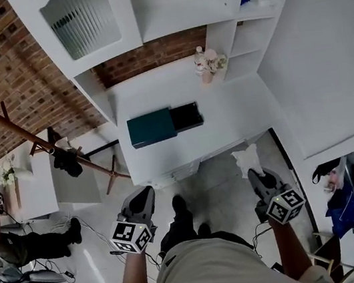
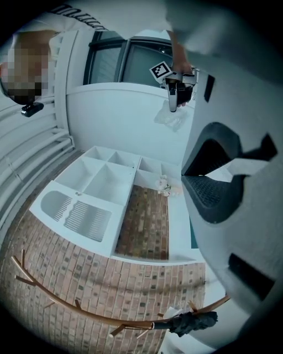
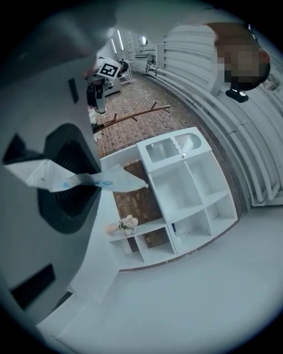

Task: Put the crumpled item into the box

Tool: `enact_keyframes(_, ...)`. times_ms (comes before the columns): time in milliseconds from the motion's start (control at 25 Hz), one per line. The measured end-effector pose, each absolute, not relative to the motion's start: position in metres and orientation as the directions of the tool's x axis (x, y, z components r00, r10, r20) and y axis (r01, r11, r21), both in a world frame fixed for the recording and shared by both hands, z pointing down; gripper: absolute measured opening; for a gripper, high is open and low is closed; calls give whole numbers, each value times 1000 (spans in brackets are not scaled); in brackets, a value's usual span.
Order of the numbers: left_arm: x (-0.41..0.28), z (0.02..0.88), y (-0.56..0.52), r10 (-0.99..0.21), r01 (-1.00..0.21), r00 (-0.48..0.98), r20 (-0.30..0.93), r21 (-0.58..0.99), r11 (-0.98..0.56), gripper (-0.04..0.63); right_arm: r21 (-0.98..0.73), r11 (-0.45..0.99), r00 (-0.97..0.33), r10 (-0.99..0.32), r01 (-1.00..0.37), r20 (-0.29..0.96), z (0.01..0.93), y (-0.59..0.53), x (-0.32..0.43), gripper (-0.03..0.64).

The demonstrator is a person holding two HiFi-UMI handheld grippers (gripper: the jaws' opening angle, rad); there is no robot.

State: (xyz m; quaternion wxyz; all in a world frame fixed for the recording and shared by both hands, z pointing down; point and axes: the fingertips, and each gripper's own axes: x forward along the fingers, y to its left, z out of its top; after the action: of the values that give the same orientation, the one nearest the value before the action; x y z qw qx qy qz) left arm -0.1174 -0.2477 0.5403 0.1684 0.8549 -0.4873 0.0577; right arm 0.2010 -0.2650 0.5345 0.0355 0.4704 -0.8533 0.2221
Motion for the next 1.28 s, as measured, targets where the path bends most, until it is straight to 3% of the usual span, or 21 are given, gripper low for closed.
enact_keyframes(720, -174, 570, -379, -703, -759, 651, 285, 261, -597, 26, -361, 412, -531, -774, -836, 345, 552, -378, 120, 67)
enact_keyframes(1280, -180, 571, -417, -737, -790, 610, 291, 293, -538, 26, -372, 489, -610, -694, -789, 382, 561, -449, 93, 67)
